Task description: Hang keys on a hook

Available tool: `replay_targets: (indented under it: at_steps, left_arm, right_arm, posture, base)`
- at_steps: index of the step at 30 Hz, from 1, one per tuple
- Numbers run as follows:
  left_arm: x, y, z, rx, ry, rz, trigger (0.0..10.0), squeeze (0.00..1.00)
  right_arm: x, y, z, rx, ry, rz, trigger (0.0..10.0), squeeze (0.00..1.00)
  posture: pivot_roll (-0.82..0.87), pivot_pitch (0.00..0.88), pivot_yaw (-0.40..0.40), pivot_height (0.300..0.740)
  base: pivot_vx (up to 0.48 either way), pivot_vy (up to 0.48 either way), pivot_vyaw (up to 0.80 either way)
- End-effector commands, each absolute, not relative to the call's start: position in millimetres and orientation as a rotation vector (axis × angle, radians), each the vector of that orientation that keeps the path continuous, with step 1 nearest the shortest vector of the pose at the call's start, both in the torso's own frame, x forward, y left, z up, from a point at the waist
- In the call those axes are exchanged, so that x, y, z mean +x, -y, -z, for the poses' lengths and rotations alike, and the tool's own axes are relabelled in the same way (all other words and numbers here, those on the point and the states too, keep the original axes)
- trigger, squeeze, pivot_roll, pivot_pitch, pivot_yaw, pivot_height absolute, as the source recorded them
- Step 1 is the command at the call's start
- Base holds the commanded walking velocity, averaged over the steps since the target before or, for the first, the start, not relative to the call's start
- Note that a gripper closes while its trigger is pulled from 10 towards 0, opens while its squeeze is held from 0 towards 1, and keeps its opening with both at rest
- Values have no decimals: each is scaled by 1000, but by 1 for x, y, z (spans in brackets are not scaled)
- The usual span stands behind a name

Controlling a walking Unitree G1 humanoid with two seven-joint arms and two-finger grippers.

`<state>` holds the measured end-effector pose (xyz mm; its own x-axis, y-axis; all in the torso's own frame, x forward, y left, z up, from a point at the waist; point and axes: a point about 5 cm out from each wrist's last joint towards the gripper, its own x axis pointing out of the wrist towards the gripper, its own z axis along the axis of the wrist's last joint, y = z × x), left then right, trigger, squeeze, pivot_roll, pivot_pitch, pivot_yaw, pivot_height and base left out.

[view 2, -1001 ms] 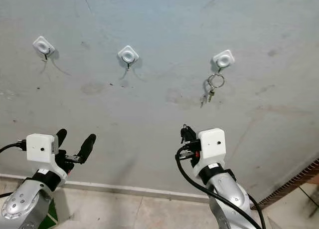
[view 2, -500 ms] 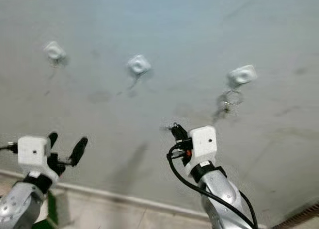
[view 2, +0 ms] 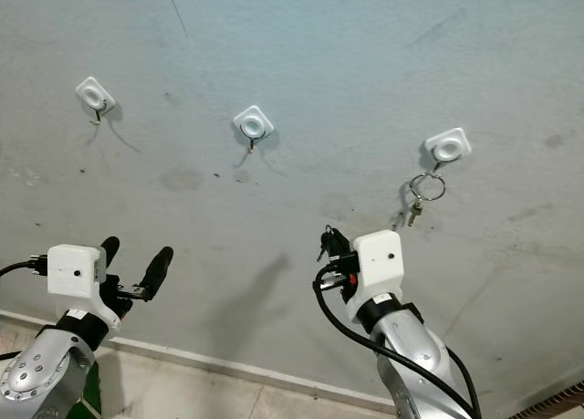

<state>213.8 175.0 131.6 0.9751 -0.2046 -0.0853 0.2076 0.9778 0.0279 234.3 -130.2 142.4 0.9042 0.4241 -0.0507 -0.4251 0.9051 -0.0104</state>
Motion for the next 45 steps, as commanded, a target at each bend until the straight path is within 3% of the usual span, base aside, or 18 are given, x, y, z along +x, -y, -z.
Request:
replay_targets:
  at_steps: [1, 9, 17, 45]
  left_arm:
    - [215, -169, -136, 40, -51, 262, 10000, 0]
    - [222, -158, -146, 12, 9, 347, 10000, 0]
    - [225, -148, -152, -26, 33, 414, 10000, 0]
    - [236, -140, -153, -19, 43, 452, 10000, 0]
  right_arm:
    - [236, 123, -146, -9, -49, -519, 10000, 0]
    - [253, 94, -166, 23, 16, -717, 10000, 0]
    - [275, 72, -186, 66, 90, -795, 10000, 0]
    - [304, 51, -215, 99, 220, -828, 10000, 0]
  posture:
    - [77, 0, -10, 740]
    - [89, 0, -11, 740]
    - [117, 0, -12, 740]
    - [110, 12, -7, 740]
  base:
    - [0, 0, 0]
    - [0, 0, 0]
    - [0, 0, 0]
    - [0, 0, 0]
